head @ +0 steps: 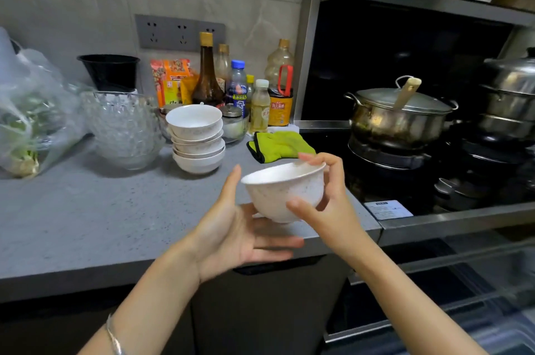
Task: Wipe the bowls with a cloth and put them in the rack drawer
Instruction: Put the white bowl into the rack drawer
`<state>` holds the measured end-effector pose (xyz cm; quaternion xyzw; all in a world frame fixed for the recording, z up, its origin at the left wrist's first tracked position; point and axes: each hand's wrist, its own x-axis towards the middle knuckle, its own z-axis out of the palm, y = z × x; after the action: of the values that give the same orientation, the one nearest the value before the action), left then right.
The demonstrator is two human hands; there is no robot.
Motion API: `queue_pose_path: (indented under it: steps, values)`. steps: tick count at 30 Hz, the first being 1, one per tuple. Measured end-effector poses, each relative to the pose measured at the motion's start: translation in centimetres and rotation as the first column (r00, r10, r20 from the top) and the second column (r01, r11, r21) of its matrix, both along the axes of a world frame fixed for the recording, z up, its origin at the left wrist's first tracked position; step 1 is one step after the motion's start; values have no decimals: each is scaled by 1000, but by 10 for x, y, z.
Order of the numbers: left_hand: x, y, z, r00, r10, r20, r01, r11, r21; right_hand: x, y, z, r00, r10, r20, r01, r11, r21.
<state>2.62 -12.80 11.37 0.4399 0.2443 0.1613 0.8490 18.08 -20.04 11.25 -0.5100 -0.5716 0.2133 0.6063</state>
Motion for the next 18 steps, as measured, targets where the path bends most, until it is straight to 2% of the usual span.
queue_pose_path:
  steps: [2,4,6,7,9,11,13,16,18]
  values:
    - [9,-10,-2,997,-73,24,74,995,-62,7,-17,-11,991,-12,133,12,1000,0]
    - [21,-19,-9,999,-43,30,44,998,-39,21,-34,-23,974,-26,227,40,997,-59]
    - [32,-28,-22,1000,23,17,-24,999,33,42,-53,-35,979,-7,202,34,991,-131]
    - [39,-34,-30,999,46,5,-46,997,65,55,-67,-43,991,-24,130,43,988,-146]
    - [43,-42,-42,997,82,3,-81,990,114,78,-88,-59,985,-129,-113,111,982,-154]
    - [49,-51,-54,996,81,28,-84,989,120,105,-109,-86,895,-297,-334,237,949,-209]
    - [55,-60,-63,997,61,53,-67,991,118,130,-121,-122,807,-422,-413,289,892,-348]
    - [66,-73,-77,999,26,44,-31,991,132,158,-118,-175,673,-475,-567,170,846,-506]
    - [71,-78,-85,1000,19,25,-22,991,133,171,-108,-196,592,-487,-642,111,839,-533]
